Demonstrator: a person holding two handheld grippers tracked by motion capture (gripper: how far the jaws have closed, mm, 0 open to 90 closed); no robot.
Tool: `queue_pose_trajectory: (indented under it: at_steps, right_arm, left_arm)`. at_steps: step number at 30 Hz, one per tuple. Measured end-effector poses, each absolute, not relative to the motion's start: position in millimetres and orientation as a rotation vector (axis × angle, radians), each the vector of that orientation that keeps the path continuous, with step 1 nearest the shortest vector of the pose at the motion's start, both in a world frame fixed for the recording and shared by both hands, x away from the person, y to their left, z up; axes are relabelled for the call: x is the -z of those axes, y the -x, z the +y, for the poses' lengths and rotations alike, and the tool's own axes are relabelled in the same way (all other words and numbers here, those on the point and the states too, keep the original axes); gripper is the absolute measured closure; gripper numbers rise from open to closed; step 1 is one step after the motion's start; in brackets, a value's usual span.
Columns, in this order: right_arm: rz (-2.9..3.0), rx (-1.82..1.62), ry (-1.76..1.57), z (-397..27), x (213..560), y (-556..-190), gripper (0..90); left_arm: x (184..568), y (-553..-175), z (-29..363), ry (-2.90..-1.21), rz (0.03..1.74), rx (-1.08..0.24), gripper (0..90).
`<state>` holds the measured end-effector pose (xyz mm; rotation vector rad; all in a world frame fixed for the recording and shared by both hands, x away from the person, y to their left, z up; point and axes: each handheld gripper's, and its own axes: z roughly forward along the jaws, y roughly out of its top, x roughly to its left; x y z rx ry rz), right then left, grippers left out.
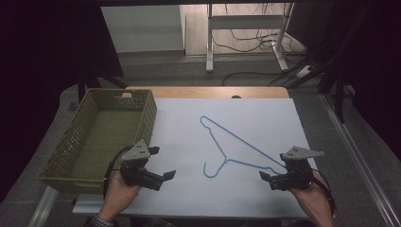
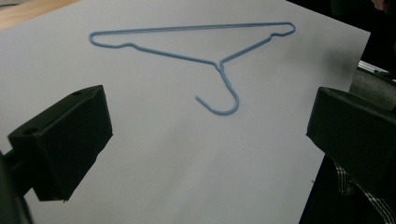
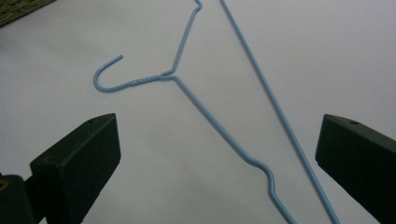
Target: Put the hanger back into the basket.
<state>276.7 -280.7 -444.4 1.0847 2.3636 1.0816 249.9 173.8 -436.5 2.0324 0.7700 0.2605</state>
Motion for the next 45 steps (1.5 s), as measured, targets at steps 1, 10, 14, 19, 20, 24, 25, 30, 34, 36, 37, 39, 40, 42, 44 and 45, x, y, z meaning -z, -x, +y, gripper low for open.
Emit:
queue_pose_trajectory:
  at_steps: [1,10,14,19,20,24,25,30,34,36,37,39,40,42,44,45]
  right_arm:
    - [2.364,-1.082,-1.085,-281,444,-277,0.0]
    - [2.393,-1.067,-1.045,-269,447,-291,0.4]
    - [2.4,-1.065,-1.046,-266,448,-297,0.2]
    - [2.424,-1.063,-1.054,-259,449,-306,0.0]
    - [2.431,-1.06,-1.047,-257,449,-308,0.0]
    - [2.445,-1.043,-1.04,-249,450,-316,0.0]
    - [2.451,-1.035,-1.037,-247,451,-318,0.0]
    - [2.467,-1.005,-1.053,-241,455,-327,0.0]
    - [2.493,-0.967,-1.032,-236,457,-332,0.0]
    - [2.507,-0.967,-1.038,-233,458,-336,0.0]
    - [2.523,-0.966,-1.029,-231,459,-337,0.0]
    - [2.55,-0.94,-1.012,-227,462,-341,0.0]
    - [2.564,-0.928,-1.003,-224,463,-343,0.0]
    - [2.584,-0.897,-0.995,-220,467,-348,1.0]
    - [2.592,-0.889,-0.989,-217,468,-349,3.6]
    - [2.611,-0.87,-0.973,-213,472,-353,10.0]
  left_arm:
    - [436,-250,174,-2.032,0.77,-0.26,0.3]
    - [445,-264,152,-2.065,0.743,-0.234,0.4]
    - [455,-274,143,-2.102,0.747,-0.229,0.2]
    - [460,-284,136,-2.104,0.752,-0.206,0.1]
    - [460,-286,135,-2.104,0.749,-0.2,0.1]
    - [459,-293,128,-2.111,0.734,-0.205,0.0]
    - [459,-295,127,-2.111,0.735,-0.207,0.0]
    - [463,-305,124,-2.115,0.746,-0.21,0.0]
    - [470,-311,125,-2.117,0.762,-0.209,0.0]
    - [473,-313,125,-2.117,0.771,-0.207,0.0]
    - [475,-314,126,-2.118,0.774,-0.205,0.0]
    - [478,-315,126,-2.119,0.778,-0.209,0.0]
    - [478,-315,126,-2.119,0.778,-0.209,0.0]
    - [482,-316,128,-2.117,0.786,-0.207,0.0]
    - [484,-316,128,-2.12,0.789,-0.211,0.0]
    - [488,-317,128,-2.13,0.793,-0.214,0.0]
